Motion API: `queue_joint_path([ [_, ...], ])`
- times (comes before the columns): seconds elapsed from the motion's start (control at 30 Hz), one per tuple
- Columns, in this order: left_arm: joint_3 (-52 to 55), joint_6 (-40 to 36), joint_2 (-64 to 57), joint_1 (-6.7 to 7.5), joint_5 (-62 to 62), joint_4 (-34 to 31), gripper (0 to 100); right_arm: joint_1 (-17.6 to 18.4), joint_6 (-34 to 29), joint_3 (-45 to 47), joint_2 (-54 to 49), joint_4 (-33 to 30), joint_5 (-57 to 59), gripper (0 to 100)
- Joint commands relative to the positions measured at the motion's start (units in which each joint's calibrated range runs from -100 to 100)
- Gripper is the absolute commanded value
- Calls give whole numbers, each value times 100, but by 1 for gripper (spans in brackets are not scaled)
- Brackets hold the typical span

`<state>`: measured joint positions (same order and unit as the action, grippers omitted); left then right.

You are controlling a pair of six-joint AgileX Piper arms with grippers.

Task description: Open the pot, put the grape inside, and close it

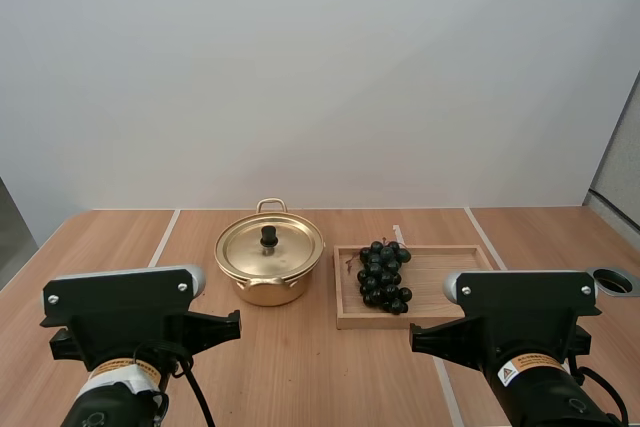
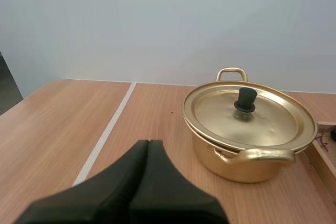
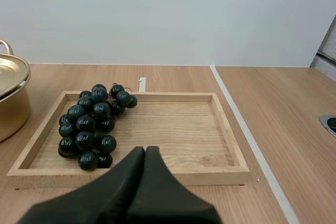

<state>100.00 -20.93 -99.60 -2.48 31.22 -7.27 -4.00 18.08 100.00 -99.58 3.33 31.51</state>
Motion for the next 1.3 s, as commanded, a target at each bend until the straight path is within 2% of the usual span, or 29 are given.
queue_joint_path([
  [0.0, 0, -61, -40, -20, -154, -27, 0, 12, -23, 0, -42, -53, -38, 0],
  [1.27, 0, -61, -40, -20, -154, -27, 0, 12, -23, 0, -42, -10, -38, 0],
])
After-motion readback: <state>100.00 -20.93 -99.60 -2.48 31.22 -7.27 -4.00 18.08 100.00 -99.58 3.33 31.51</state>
